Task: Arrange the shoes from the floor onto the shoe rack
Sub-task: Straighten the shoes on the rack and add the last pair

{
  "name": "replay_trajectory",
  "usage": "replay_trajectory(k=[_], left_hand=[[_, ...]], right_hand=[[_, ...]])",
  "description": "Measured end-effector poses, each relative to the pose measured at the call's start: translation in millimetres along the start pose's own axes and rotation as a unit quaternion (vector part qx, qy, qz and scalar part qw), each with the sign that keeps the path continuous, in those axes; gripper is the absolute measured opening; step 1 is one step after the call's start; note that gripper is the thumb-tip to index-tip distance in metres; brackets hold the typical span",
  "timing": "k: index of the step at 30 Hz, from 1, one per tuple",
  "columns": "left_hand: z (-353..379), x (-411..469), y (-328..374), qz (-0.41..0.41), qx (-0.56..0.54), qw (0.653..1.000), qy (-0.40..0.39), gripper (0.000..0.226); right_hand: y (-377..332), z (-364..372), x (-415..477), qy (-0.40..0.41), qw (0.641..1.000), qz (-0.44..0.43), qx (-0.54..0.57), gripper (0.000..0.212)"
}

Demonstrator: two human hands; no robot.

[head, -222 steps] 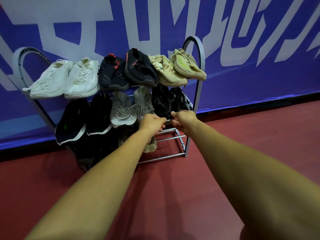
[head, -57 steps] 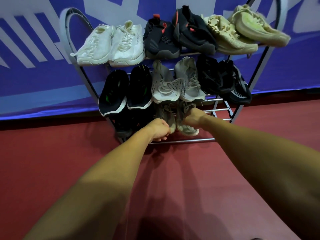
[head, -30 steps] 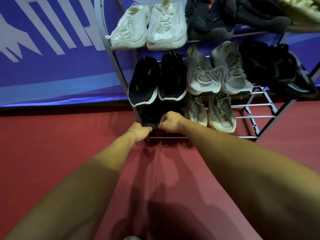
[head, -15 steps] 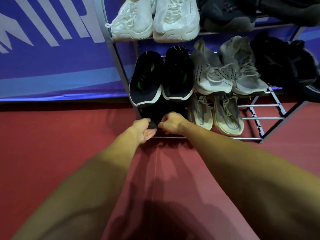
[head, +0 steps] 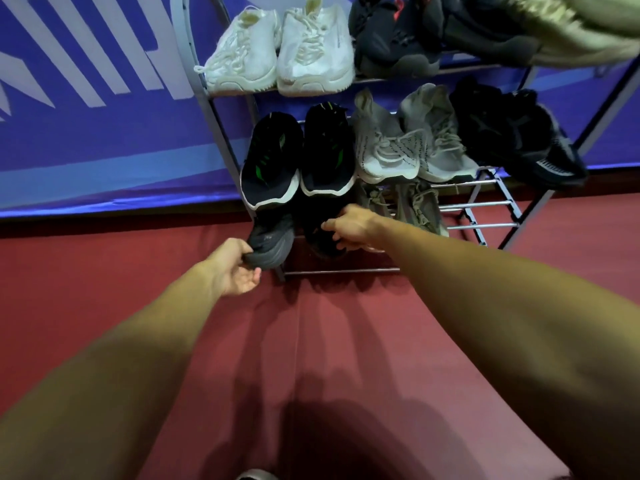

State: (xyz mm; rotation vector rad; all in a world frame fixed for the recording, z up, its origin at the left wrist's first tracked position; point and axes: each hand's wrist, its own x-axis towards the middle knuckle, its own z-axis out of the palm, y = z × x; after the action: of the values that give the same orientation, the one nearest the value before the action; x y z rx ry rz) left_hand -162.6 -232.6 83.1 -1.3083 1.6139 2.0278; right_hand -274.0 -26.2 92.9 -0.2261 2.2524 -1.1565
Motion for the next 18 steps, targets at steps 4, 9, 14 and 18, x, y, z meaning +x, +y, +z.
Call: replay_trajectory(k=[4, 9, 14, 18], left_hand=[[-19, -14, -1, -0.045, 0.053, 0.997, -0.035, 0.015], [-11, -27, -1, -0.070, 0.113, 0.989, -0.070, 0.020], [-3, -37, -1, -0.064, 0.174, 0.980, -0.068, 0.013], [0, -42, 2, -0.059, 0.193, 0.979, -0.030, 0.016]], right_hand=[[1, -24, -17, 0.046, 0.999, 0.029, 0.004, 0.042], [9, -32, -33, 0.043, 0.999, 0.027, -0.017, 0.059], [11, -32, -31, 0.051, 0.951, 0.043, 0.302, 0.049], [20, -36, -37, 0.059, 0.927, 0.056, 0.367, 0.032]])
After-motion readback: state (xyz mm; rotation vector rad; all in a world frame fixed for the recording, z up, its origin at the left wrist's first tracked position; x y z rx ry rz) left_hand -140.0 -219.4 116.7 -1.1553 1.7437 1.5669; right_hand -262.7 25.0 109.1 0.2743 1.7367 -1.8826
